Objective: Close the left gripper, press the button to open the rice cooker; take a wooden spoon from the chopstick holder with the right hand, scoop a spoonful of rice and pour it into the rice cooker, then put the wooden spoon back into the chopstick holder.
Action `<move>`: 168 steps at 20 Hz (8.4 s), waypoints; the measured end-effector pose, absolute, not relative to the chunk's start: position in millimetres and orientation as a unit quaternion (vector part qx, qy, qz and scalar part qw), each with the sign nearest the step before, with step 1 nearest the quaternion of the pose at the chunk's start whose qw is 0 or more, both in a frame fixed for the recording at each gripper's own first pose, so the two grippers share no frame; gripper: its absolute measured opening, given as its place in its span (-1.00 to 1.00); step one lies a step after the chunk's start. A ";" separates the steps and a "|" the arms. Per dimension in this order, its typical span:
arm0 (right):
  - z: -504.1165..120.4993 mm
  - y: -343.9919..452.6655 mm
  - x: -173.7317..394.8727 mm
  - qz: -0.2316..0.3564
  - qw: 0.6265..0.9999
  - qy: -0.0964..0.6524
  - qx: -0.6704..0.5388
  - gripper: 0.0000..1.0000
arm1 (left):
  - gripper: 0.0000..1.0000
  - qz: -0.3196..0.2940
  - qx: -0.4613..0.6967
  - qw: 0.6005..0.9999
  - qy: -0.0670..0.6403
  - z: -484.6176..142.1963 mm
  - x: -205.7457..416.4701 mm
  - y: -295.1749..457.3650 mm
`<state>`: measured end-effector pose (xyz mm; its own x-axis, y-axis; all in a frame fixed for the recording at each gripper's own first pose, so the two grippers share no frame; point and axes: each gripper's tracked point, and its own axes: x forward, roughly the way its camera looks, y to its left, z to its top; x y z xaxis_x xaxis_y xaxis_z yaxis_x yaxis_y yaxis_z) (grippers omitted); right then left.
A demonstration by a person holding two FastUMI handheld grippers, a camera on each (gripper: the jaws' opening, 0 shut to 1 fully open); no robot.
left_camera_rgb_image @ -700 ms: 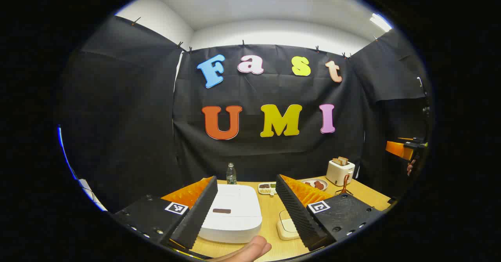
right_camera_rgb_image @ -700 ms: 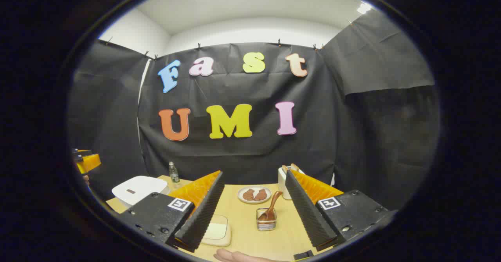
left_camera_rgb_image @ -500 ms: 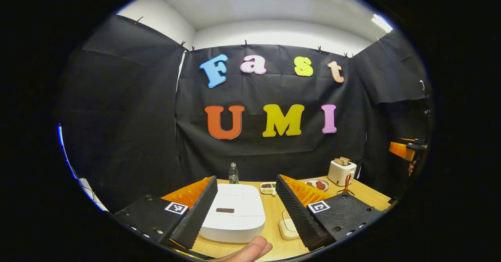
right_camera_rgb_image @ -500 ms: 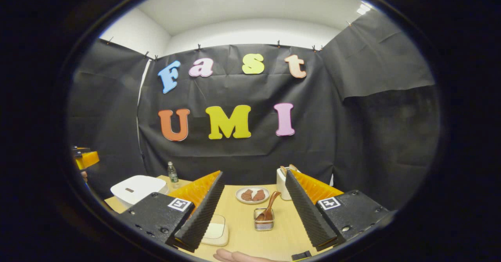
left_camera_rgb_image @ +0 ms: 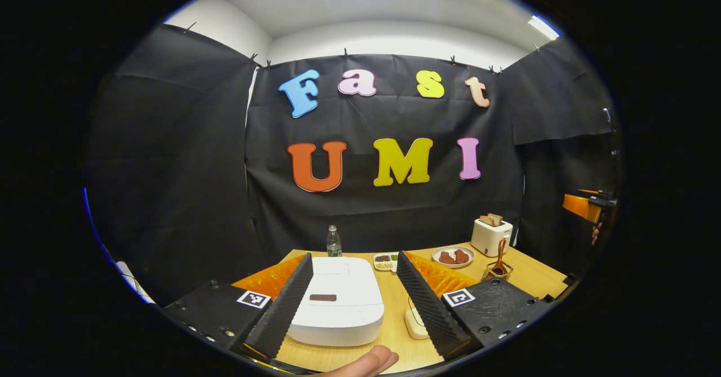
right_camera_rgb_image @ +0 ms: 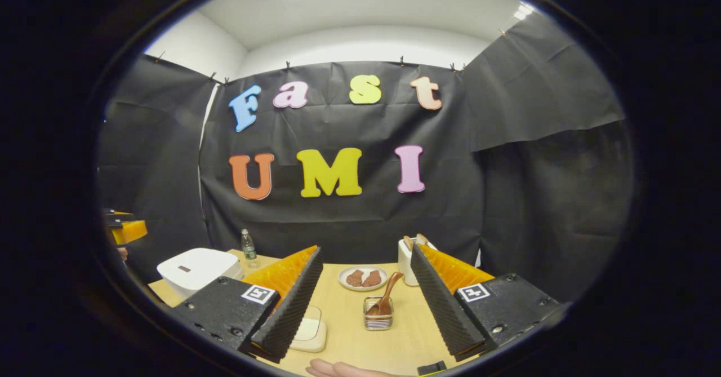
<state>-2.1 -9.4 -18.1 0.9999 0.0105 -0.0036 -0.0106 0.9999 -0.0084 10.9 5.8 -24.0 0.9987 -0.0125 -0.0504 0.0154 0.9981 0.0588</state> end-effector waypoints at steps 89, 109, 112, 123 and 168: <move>-266.8 -80.2 241.3 -0.003 0.978 0.196 0.066 0.92 | 0.88 -0.010 -0.031 0.999 0.012 -82.3 6.4 -11.3; -256.8 -80.2 252.9 0.024 0.957 0.223 0.184 -0.62 | 0.89 -0.044 -0.017 0.999 -0.008 -90.4 -53.1 -9.5; -229.3 -84.2 240.7 0.014 0.966 0.190 0.174 -0.62 | 0.89 -0.048 -0.029 0.998 0.005 -98.3 -65.0 -2.1; -142.9 -42.3 181.6 0.012 0.984 0.125 0.125 -0.62 | 0.88 -0.093 -0.049 0.995 -0.004 -107.3 -105.5 -0.3; -269.5 168.2 108.6 0.190 0.848 0.332 0.367 -0.67 | 0.89 -0.061 -0.018 0.998 0.026 -135.9 -106.6 21.8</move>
